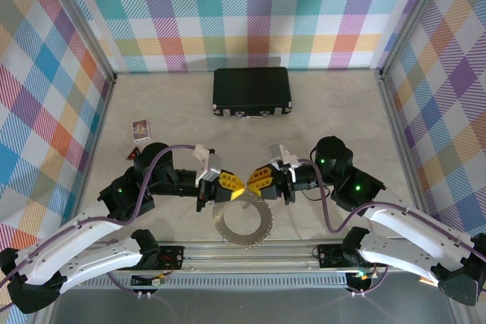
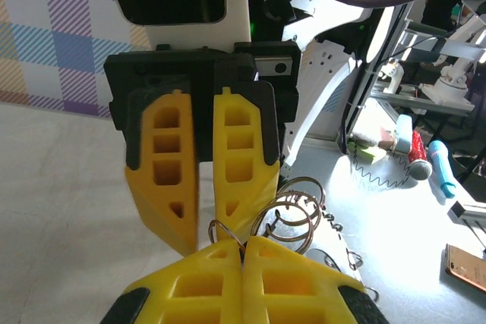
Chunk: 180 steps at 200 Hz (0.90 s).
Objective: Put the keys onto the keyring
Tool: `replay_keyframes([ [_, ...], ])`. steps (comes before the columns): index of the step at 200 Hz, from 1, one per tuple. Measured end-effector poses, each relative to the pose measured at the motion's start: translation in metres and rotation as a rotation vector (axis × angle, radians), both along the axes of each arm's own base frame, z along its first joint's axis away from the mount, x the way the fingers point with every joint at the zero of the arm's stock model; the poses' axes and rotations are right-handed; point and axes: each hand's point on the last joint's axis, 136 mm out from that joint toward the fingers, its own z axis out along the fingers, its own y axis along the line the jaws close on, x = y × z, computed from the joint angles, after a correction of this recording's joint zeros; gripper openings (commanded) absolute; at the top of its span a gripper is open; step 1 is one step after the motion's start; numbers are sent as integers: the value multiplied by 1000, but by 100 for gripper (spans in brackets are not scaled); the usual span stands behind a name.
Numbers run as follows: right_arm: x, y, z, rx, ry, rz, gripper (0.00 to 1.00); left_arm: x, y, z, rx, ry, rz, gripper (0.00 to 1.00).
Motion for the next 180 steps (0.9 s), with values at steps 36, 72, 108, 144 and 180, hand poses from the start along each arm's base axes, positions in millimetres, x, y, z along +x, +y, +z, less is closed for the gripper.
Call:
replay_keyframes([
  [36, 2, -2, 2, 3, -6, -22, 34, -3, 1, 2, -6, -1, -15, 0],
  [72, 0, -6, 4, 4, -8, -28, 32, -4, 2, 3, -11, -5, -18, 0],
  [108, -2, -8, 2, -4, -1, -26, 31, -3, 0, 1, -3, 2, -18, 0],
  [144, -3, -7, 0, -12, 7, -16, 30, -3, 0, -1, 3, 6, -18, 0],
  [180, -3, -6, -3, -20, 16, -8, 38, -3, 0, -3, 12, 14, -18, 0],
])
